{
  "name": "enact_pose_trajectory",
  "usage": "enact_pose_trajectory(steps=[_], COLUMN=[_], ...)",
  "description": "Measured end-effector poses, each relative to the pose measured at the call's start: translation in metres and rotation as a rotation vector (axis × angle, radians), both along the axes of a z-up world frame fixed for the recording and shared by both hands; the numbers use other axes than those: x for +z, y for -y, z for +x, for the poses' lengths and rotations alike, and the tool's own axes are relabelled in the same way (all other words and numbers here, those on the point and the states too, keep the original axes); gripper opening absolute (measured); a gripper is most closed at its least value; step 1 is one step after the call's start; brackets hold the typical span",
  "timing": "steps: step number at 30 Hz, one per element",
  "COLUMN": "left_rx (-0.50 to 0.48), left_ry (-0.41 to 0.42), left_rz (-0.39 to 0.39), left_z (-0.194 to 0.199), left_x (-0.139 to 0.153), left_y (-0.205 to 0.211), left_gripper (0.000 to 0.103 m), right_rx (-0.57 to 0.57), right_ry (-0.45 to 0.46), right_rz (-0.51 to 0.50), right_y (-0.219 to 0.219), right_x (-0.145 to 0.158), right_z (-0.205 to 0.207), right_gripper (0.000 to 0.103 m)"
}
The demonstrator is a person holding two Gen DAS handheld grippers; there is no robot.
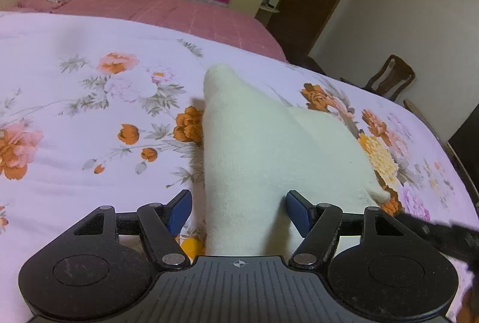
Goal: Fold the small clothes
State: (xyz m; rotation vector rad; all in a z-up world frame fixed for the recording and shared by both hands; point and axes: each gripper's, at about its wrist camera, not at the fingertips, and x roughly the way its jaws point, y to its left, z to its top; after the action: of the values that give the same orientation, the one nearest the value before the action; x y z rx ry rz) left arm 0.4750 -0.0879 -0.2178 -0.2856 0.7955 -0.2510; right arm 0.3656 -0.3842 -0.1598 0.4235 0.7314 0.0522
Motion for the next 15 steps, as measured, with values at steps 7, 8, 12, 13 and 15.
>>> enact_pose_trajectory(steps=[7, 8, 12, 13, 15], left_rx=[-0.012, -0.014, -0.022, -0.02, -0.014], left_ry=[-0.042, -0.045, -0.012, 0.004, 0.022], left_rz=[0.015, 0.015, 0.016, 0.012, 0.011], left_z=[0.0, -0.002, -0.007, -0.008, -0.005], left_x=[-0.013, -0.011, 0.002, 0.007, 0.015], left_y=[0.004, 0.004, 0.004, 0.003, 0.002], left_gripper=[0.07, 0.07, 0.07, 0.07, 0.07], right_rx=[0.04, 0.049, 0.033, 0.036, 0.034], right_ry=[-0.13, -0.138, -0.133, -0.116, -0.074], right_rz=[-0.099, -0.165, -0.197, -0.189, -0.151], right_y=[-0.018, -0.022, -0.023, -0.022, -0.019], right_x=[-0.023, -0.028, -0.019, -0.014, 0.0], right_z=[-0.034, -0.039, -0.042, -0.04, -0.035], right_gripper=[0.023, 0.023, 0.021, 0.02, 0.024])
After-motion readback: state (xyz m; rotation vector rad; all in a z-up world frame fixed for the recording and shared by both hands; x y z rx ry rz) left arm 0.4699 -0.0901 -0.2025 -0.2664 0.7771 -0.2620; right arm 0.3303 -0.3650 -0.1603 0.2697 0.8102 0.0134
